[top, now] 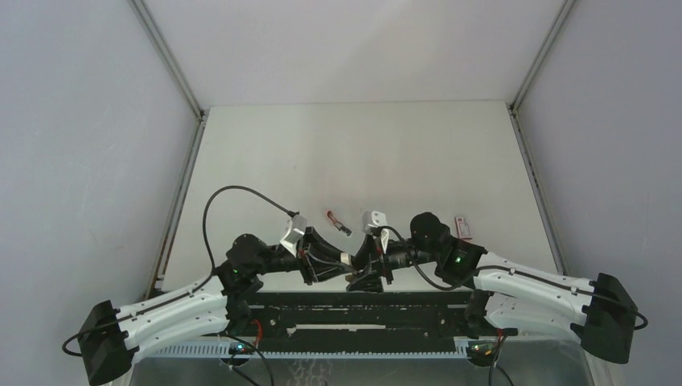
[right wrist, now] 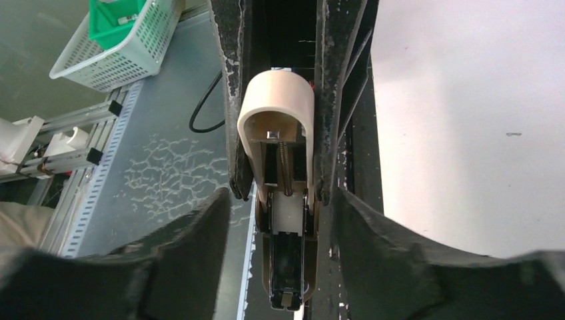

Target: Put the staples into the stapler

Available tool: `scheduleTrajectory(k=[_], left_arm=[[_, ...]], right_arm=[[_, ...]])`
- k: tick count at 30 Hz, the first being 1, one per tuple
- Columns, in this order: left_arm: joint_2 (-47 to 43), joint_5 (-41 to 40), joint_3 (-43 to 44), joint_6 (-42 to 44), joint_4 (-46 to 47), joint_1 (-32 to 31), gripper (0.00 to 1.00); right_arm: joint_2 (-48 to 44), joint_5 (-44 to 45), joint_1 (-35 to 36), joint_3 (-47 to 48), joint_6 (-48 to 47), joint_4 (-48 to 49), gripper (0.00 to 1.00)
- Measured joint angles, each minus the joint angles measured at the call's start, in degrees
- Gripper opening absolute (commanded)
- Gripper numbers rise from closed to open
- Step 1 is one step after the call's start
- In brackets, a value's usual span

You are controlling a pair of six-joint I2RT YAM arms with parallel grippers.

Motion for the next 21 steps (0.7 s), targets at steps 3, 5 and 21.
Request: scheduleTrajectory(k=[3, 5, 21], left_arm=[[0.09, -0.5, 0.0, -0.42, 0.63, 0.02, 0.0], [0.33, -0.79, 0.0, -0.48, 1.14, 0.09, 0.0], [1.44, -0.79, 0.0, -2.56, 1.77, 0.63, 0.62]], right_arm=[[-0.83, 2.71, 0.94, 0.0, -0.35, -0.74, 0.42], [-1.57, 4.17, 1.16, 0.02, -0.42, -1.05, 0.42], [-3.15, 7.76, 1.16, 0.04, -1.03, -1.53, 0.03]])
